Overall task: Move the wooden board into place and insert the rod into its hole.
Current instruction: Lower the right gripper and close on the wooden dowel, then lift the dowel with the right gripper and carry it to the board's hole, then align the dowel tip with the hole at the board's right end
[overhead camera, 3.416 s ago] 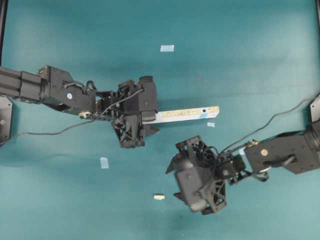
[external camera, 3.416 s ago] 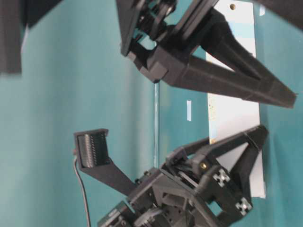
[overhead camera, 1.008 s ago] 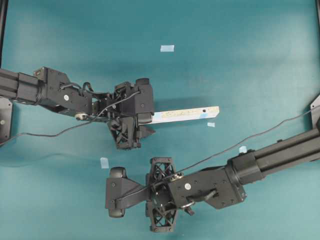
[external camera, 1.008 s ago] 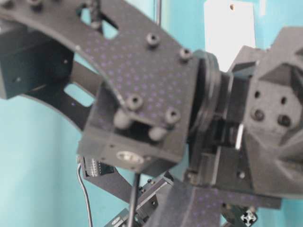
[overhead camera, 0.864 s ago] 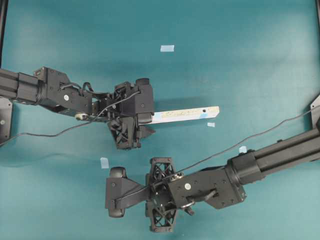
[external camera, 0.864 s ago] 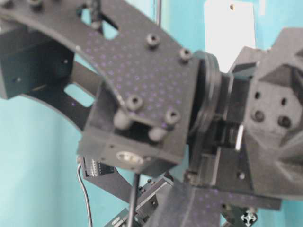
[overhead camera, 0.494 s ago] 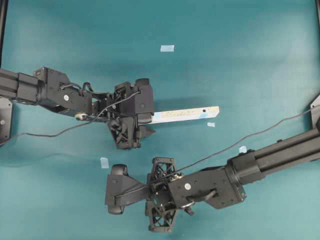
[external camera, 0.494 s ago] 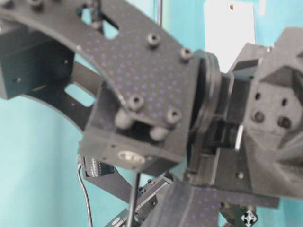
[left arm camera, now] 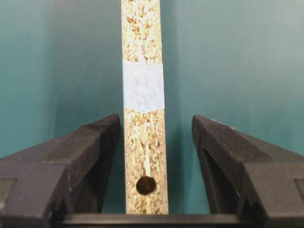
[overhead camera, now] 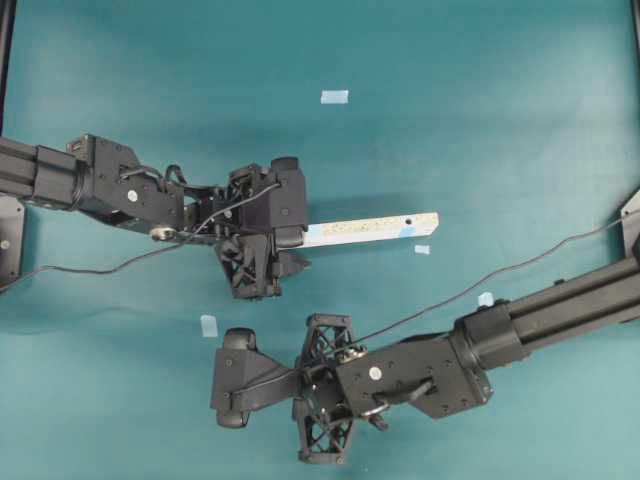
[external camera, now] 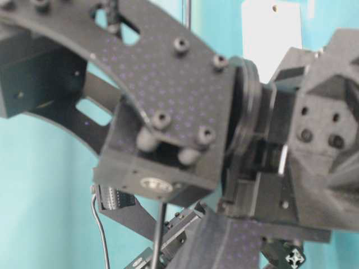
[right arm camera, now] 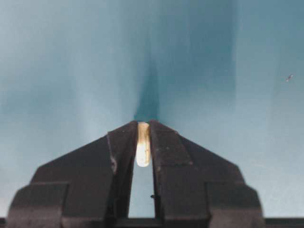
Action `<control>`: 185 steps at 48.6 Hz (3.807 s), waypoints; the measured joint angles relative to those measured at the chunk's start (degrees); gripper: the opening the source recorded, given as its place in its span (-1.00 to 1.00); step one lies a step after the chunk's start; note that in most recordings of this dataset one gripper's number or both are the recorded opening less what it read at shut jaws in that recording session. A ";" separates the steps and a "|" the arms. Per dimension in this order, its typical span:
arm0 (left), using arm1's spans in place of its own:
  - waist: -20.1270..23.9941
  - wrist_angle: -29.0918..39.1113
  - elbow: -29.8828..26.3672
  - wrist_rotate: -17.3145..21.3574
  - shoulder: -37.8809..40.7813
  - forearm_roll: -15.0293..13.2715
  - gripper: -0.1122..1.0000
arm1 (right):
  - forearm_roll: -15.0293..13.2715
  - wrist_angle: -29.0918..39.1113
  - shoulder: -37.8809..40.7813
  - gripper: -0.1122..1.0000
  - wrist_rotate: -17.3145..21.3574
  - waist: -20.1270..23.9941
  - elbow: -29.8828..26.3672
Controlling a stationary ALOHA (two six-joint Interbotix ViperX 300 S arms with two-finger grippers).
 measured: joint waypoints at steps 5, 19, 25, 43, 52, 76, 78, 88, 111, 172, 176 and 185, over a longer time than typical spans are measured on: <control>-0.09 0.00 0.00 0.00 -0.09 0.00 0.29 | 0.00 0.00 0.00 -0.60 -0.26 0.00 0.00; -0.09 0.00 0.00 0.00 0.00 0.00 0.29 | -2.20 0.00 -2.72 -0.60 -0.18 -0.26 0.18; -0.18 0.00 0.00 0.00 0.00 0.00 0.29 | -2.90 -1.93 -6.94 -0.60 -0.26 -1.32 1.67; -0.18 0.00 0.09 0.00 0.00 0.00 0.29 | -6.59 -14.85 -21.27 -0.60 -0.62 -5.36 15.12; -0.35 0.00 0.09 0.00 0.00 0.00 0.29 | -11.16 -25.31 -28.65 -0.60 -0.09 -6.50 25.66; -0.70 0.00 0.00 0.00 0.00 0.00 0.29 | -13.45 -50.27 -41.31 -0.60 -0.88 -14.77 47.99; -0.70 0.00 0.00 0.00 -0.09 0.00 0.29 | -13.62 -50.45 -41.75 -0.60 -0.97 -15.12 48.87; -0.62 -0.09 0.09 0.00 0.00 0.00 0.29 | -15.29 -53.26 -43.07 -0.60 -1.49 -17.05 52.21; 1.05 -4.31 0.44 0.00 0.00 0.00 0.29 | -16.96 -74.79 -44.30 -0.60 -4.66 -25.14 62.23; 0.62 -4.83 0.35 0.00 1.32 0.00 -0.40 | -16.61 -101.69 -38.06 -0.60 -12.92 -35.60 70.75; 0.53 -4.83 0.26 0.00 1.32 0.00 -0.40 | -15.82 -106.79 -35.60 -0.60 -13.18 -35.68 71.63; 0.44 -4.83 0.18 0.00 1.41 0.00 -0.40 | -15.38 -114.79 -29.62 -0.60 -13.45 -35.77 71.72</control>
